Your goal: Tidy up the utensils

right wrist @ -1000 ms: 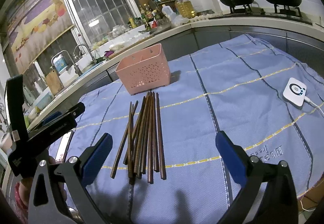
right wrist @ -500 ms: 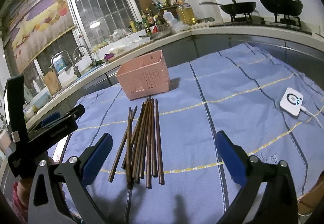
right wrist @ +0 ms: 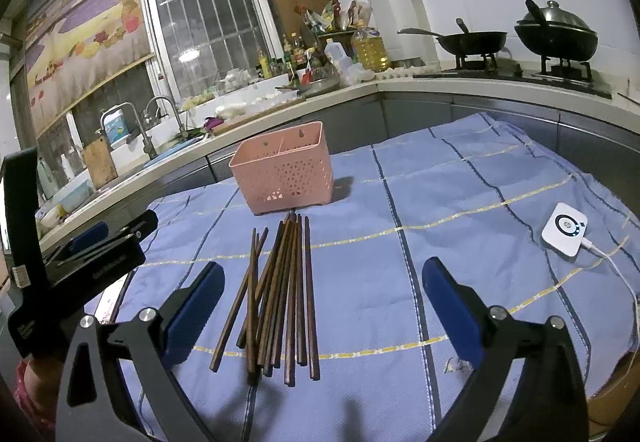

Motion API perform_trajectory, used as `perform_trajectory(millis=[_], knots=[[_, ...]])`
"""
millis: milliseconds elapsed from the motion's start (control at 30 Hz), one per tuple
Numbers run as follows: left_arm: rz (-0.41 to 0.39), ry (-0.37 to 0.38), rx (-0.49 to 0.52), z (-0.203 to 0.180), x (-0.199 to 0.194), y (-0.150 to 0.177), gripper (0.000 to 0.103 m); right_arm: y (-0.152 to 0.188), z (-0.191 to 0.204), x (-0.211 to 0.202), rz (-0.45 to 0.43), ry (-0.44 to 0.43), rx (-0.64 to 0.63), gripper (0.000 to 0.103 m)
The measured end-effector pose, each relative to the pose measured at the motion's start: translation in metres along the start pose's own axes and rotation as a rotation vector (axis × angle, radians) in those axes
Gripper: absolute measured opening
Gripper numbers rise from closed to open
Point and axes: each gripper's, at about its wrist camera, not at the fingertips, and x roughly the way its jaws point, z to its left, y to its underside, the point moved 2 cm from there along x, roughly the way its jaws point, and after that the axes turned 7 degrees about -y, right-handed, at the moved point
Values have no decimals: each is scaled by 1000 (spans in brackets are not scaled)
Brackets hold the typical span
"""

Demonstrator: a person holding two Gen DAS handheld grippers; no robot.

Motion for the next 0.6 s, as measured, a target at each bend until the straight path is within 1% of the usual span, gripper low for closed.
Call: perform_trajectory(millis=[200,300,367,533,567,600], knots=[[-1,12,-19,2,-7,-1,84,0,0,-1,0,-7,1,97],[9,44,-31,1,-13,3,84,0,0,-2,-1,-7,3,97],[16,64,-21,-2,-20,11,84,0,0,-2,-1,-7,3,97],[54,79,0,-3,-33,38,84,3,-1,-7,-9,-3,15,97],[58,74,1,-2,-35,42,85,3,-2,-8,-9,-3,18,97],[58,68,-4,0,-38,45,90,4,-2,-9,-8,-4,21,97]])
